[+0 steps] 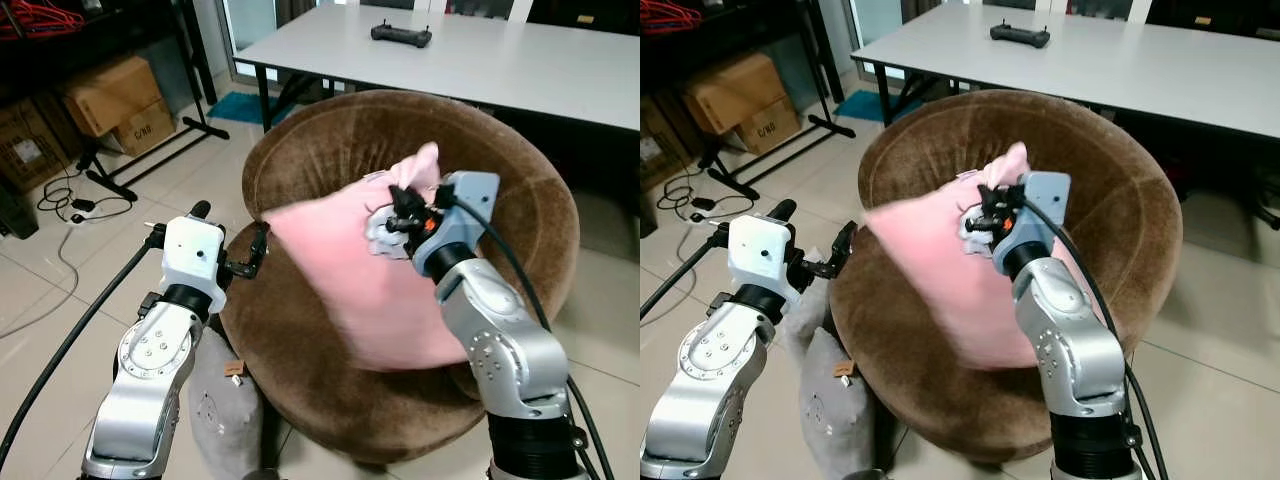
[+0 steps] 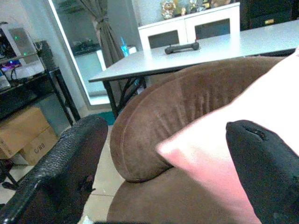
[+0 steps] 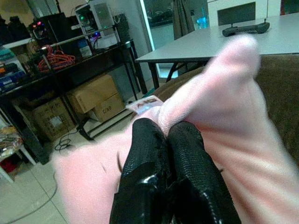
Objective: Move the pillow to the sofa from floor
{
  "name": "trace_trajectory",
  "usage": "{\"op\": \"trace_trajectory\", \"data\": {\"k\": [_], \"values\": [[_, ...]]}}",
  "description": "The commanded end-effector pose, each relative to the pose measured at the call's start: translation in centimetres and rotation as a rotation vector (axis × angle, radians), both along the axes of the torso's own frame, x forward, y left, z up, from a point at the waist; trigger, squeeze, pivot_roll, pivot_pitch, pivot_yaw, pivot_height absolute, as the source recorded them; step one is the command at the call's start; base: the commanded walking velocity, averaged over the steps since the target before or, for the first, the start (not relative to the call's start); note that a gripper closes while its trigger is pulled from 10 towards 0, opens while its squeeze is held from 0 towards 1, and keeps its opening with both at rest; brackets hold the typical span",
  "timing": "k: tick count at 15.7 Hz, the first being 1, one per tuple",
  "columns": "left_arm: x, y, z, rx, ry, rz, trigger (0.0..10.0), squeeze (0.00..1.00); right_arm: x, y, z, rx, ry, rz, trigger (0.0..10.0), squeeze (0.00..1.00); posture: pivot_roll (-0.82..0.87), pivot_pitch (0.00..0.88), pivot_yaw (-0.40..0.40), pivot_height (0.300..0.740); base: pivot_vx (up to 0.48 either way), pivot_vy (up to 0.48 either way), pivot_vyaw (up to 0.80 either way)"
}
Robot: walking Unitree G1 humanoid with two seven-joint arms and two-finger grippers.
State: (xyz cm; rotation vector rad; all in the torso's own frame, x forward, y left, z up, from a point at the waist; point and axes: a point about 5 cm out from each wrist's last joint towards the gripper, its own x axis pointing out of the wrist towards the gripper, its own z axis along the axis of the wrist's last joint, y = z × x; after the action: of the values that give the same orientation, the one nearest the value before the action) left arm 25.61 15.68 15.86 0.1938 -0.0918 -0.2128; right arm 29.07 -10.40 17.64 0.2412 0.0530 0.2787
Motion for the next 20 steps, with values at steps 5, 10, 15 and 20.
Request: {"op": "trace_trajectory", "data": {"k": [5, 10, 15, 20], "values": [[0.04, 0.2, 0.0, 0.008, 0.003, -0.002, 10.0, 0.0, 0.17, 0.6, 1.1, 0.008, -0.043, 0.011, 10.0, 0.0, 0.04, 0.0, 0.057, 0.74, 0.212, 0.0, -0.64], [0.16, 0.17, 0.07, 0.009, 0.003, -0.008, 10.0, 0.0, 0.17, 0.59, 1.03, -0.008, -0.048, 0.004, 10.0, 0.0, 0.04, 0.0, 0.062, 0.74, 0.286, 0.0, 0.0], [0.09, 0.1, 0.02, 0.011, 0.005, -0.009, 10.0, 0.0, 0.14, 0.76, 1.03, -0.013, -0.052, 0.017, 10.0, 0.0, 0.05, 0.0, 0.06, 0.74, 0.285, 0.0, 0.0], [-0.13, -0.08, -0.32, 0.041, 0.022, -0.02, 10.0, 0.0, 0.34, 0.95, 1.09, -0.003, -0.036, 0.017, 10.0, 0.0, 0.06, 0.0, 0.055, 0.74, 0.0, 0.0, 0.0]]}}
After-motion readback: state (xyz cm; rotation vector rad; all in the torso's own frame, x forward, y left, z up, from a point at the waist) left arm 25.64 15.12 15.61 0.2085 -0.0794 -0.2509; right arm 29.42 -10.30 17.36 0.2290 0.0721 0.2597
